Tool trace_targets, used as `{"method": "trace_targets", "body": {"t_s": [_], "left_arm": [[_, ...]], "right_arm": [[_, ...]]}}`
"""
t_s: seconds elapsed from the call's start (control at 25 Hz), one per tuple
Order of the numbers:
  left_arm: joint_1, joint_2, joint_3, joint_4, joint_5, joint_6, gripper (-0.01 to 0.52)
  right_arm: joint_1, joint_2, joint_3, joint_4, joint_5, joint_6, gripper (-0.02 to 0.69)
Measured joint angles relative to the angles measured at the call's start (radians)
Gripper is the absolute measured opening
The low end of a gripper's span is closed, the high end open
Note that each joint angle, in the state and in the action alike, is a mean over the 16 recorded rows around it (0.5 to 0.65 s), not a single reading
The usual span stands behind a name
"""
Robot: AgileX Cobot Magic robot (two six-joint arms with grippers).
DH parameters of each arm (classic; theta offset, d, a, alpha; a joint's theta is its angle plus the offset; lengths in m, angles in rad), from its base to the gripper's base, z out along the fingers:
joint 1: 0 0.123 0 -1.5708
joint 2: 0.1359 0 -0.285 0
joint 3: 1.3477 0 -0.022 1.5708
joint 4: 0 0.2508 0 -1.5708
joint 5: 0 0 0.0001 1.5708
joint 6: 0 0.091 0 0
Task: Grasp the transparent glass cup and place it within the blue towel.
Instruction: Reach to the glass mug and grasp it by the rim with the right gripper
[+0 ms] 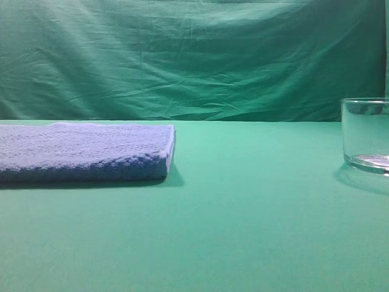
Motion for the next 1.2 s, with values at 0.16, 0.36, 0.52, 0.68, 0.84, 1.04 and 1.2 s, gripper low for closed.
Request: {"method": "trace_targets", "body": {"t_s": [0.16,0.36,0.52,0.68,0.84,1.04,1.2], "left_arm": [[0.000,0.000,0.000,0.000,0.000,0.000,0.000],[0.000,0.000,0.000,0.000,0.000,0.000,0.000],[0.000,0.000,0.000,0.000,0.000,0.000,0.000],[0.000,0.000,0.000,0.000,0.000,0.000,0.000],[0.000,0.000,0.000,0.000,0.000,0.000,0.000],[0.000,0.000,0.000,0.000,0.000,0.000,0.000],[0.000,0.000,0.000,0.000,0.000,0.000,0.000]], "right_arm": [[0.000,0.000,0.000,0.000,0.000,0.000,0.000],[0.000,0.000,0.000,-0.001,-0.002,0.000,0.000],[0.000,0.000,0.000,0.007,-0.031,0.002,0.000],[0.000,0.000,0.000,0.034,-0.101,0.008,0.000],[0.000,0.001,-0.018,0.071,-0.155,0.024,0.000],[0.000,0.033,-0.081,0.121,-0.161,0.041,0.000],[0.000,0.111,-0.156,0.150,-0.085,0.032,0.000]]}}
